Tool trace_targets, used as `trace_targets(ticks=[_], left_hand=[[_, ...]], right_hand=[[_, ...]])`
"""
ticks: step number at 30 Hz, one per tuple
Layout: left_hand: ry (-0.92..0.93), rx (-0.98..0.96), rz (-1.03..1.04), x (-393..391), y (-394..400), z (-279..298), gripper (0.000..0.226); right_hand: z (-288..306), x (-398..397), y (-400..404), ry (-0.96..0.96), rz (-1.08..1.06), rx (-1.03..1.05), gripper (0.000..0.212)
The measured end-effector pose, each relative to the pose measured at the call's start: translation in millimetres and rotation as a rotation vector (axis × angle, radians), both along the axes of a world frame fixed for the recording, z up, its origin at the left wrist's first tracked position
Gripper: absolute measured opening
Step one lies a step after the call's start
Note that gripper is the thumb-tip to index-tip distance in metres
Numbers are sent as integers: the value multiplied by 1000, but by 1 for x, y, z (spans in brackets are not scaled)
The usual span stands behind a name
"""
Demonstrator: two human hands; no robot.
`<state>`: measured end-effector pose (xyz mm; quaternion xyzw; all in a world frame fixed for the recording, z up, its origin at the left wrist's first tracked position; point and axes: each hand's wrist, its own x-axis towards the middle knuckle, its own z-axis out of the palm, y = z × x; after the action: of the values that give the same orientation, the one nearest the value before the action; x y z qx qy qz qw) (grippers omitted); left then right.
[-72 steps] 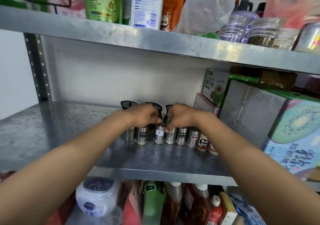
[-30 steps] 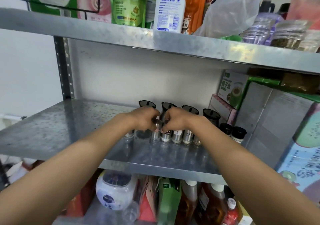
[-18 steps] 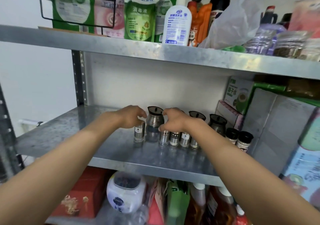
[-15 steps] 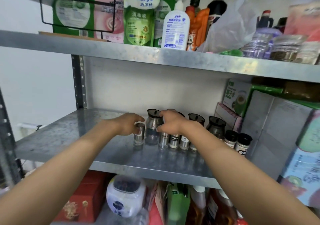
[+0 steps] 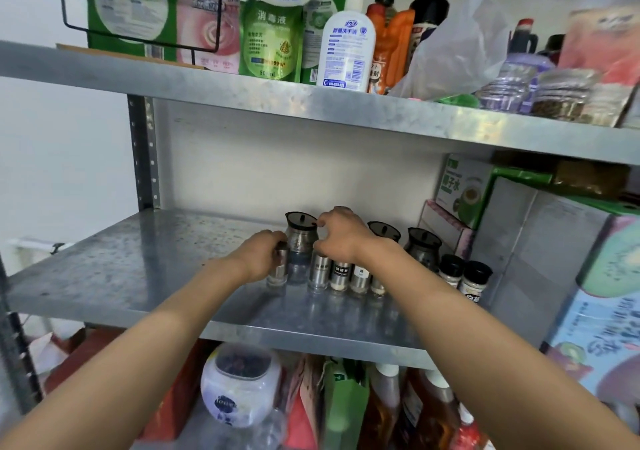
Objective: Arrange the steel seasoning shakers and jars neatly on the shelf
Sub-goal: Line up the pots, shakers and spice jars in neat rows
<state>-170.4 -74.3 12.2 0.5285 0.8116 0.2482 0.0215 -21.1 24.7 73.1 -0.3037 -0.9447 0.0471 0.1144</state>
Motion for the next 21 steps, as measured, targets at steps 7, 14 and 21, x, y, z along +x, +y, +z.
trace_targets(ticks=[7,14,21], left_hand=[[-149,95,-36,18,11,-3,24],[-167,105,-72,26,17,-4,38],[-50,11,-98,23,15,7,73]], right_hand=[[1,9,12,80,-65,23,15],[4,11,13,132,-96,-21,22],[6,26,28,128,-115,9,33]])
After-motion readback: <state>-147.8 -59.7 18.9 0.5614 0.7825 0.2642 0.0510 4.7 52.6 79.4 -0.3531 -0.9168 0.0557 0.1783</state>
